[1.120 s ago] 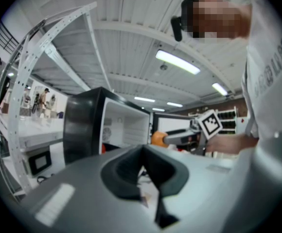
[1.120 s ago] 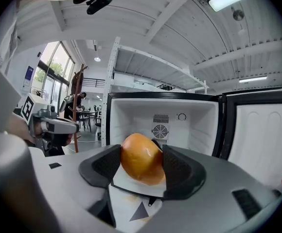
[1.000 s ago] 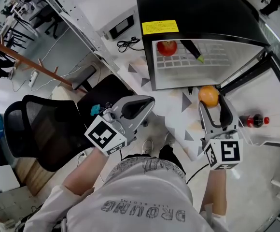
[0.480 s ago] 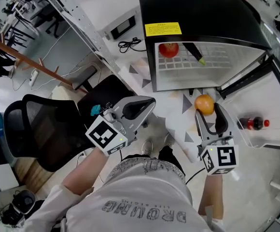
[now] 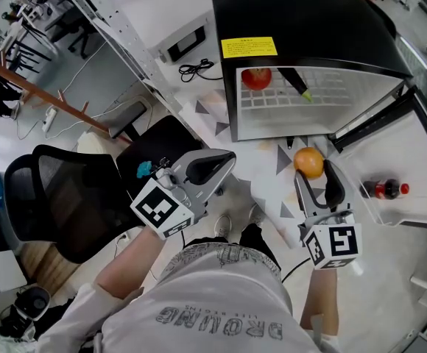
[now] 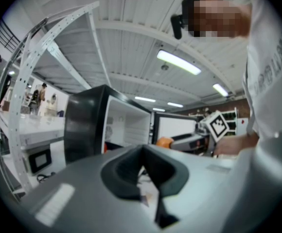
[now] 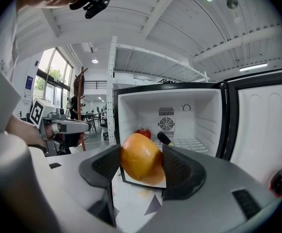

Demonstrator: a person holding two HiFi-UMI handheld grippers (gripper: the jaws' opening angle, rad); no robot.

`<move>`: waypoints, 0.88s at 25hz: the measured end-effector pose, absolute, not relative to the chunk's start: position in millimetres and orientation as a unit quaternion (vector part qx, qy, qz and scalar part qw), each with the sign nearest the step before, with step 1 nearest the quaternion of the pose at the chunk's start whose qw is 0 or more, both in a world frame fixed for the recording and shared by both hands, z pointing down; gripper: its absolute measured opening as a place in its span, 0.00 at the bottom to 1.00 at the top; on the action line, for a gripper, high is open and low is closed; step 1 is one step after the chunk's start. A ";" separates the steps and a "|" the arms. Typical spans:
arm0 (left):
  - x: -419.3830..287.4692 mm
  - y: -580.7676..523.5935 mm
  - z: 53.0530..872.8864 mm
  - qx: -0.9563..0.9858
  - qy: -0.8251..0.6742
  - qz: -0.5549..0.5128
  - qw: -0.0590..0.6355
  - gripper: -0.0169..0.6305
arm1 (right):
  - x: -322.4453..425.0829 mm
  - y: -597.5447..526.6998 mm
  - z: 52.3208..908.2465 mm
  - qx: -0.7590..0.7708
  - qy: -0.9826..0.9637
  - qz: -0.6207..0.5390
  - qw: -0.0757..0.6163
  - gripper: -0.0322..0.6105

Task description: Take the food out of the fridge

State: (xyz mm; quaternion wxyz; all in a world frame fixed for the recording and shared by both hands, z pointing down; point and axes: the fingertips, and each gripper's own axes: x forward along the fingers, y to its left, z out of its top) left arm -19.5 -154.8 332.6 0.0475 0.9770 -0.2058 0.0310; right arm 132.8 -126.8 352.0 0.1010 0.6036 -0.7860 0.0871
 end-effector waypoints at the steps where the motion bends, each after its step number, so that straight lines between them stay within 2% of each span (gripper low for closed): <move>1: -19.8 -154.9 333.1 0.977 -0.206 0.031 0.048 0.04 | 132.7 -126.8 352.2 0.604 -0.786 0.088 0.102 0.47; 22: -24.6 -160.9 333.2 0.976 -0.209 0.029 0.050 0.04 | 127.0 -134.9 349.4 0.605 -0.785 0.077 0.107 0.47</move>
